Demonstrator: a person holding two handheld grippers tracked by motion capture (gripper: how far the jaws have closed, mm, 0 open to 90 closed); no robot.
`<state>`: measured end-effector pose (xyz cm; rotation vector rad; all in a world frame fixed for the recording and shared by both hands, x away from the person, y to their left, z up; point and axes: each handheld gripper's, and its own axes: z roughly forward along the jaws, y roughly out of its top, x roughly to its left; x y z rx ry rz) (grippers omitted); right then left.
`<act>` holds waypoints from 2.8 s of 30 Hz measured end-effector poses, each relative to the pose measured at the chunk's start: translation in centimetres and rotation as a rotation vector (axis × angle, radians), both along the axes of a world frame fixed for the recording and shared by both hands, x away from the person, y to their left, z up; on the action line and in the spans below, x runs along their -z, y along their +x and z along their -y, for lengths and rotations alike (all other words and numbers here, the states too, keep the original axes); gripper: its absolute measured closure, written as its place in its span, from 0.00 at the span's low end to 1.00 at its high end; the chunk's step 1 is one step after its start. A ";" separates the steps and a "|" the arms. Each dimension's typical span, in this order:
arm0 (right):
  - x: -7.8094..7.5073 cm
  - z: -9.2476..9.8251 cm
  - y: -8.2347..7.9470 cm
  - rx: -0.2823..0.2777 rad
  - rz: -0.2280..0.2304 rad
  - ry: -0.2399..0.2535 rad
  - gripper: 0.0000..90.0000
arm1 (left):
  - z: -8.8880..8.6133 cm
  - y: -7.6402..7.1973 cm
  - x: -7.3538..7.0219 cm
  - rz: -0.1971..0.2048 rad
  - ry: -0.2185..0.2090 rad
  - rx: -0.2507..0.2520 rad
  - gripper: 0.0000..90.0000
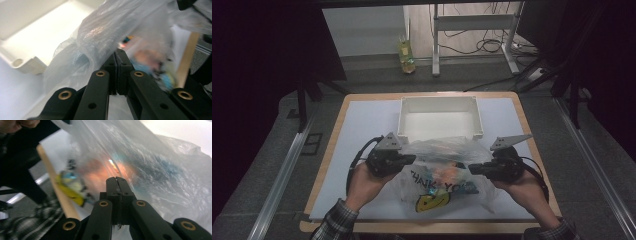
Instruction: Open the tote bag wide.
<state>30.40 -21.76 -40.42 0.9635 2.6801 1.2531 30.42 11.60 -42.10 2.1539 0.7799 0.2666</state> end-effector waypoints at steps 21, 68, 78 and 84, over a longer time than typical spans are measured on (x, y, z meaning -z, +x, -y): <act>9.7 2.2 5.9 0.233 -0.062 -0.202 0.99 | -1.4 4.8 9.4 -0.203 0.094 -0.232 0.99; 5.2 -0.8 1.0 -0.039 -0.101 -0.022 0.99 | 1.5 0.2 5.0 -0.235 -0.093 0.119 0.98; 6.3 -0.8 -2.3 -0.100 -0.121 -0.030 0.99 | 1.4 -4.4 5.3 -0.172 -0.050 0.165 0.99; 7.2 -0.6 -4.0 -0.111 -0.130 -0.046 0.99 | 1.2 -7.4 5.2 -0.127 -0.027 0.181 0.98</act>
